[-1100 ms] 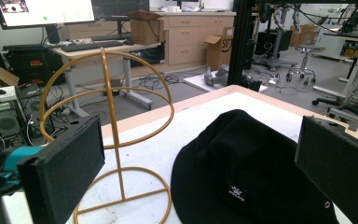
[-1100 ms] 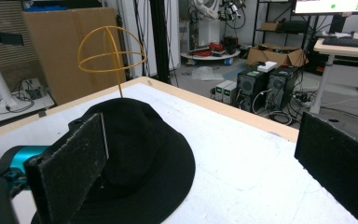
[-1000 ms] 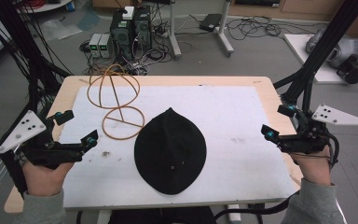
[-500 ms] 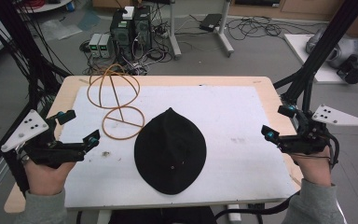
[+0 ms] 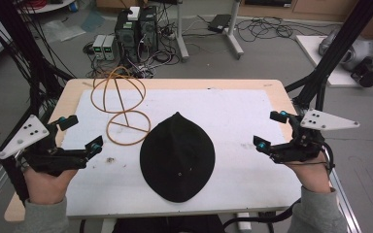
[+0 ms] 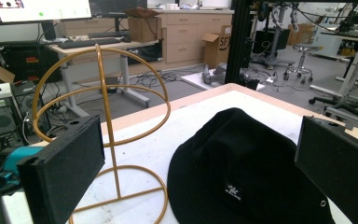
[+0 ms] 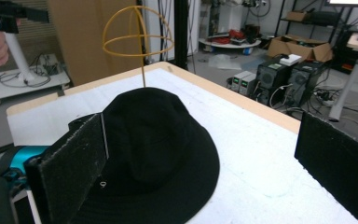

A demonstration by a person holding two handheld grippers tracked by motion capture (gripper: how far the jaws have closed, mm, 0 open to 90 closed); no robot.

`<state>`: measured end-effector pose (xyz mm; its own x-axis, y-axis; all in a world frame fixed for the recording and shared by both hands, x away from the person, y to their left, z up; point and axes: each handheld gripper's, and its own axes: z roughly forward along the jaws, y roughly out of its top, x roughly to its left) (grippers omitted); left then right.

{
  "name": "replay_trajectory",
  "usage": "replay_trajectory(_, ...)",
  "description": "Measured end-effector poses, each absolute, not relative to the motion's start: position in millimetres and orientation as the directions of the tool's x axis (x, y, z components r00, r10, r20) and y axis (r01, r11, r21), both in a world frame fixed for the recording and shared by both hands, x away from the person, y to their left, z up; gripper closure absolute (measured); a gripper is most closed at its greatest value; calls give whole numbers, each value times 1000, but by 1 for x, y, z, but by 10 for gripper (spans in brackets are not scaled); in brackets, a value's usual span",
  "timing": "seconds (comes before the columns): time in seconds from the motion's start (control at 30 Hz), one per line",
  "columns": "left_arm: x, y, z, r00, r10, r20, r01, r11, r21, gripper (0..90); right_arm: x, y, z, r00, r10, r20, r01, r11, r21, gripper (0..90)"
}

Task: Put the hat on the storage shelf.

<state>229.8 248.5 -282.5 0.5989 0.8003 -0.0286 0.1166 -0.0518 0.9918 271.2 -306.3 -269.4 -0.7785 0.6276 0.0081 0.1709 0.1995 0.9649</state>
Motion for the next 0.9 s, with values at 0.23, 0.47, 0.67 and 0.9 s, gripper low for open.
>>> replay_trajectory(0.23, 225, 252, -284, 587, 809, -29, 124, -55, 991, 17, 278, -284, -271, -797, 604, 5, 171, 218, 961, 16)
replay_trajectory(0.47, 221, 255, -285, 580, 814, -29, 128, -56, 990, 17, 286, -263, -273, -818, 575, -11, 167, 256, 952, 16)
replay_trajectory(0.67, 221, 254, -286, 579, 815, -29, 131, -58, 990, 18, 288, -244, -276, -829, 559, -16, 168, 277, 946, 16)
replay_trajectory(0.9, 223, 252, -286, 582, 813, -29, 132, -59, 990, 17, 292, -221, -285, -844, 536, -21, 174, 311, 934, 16)
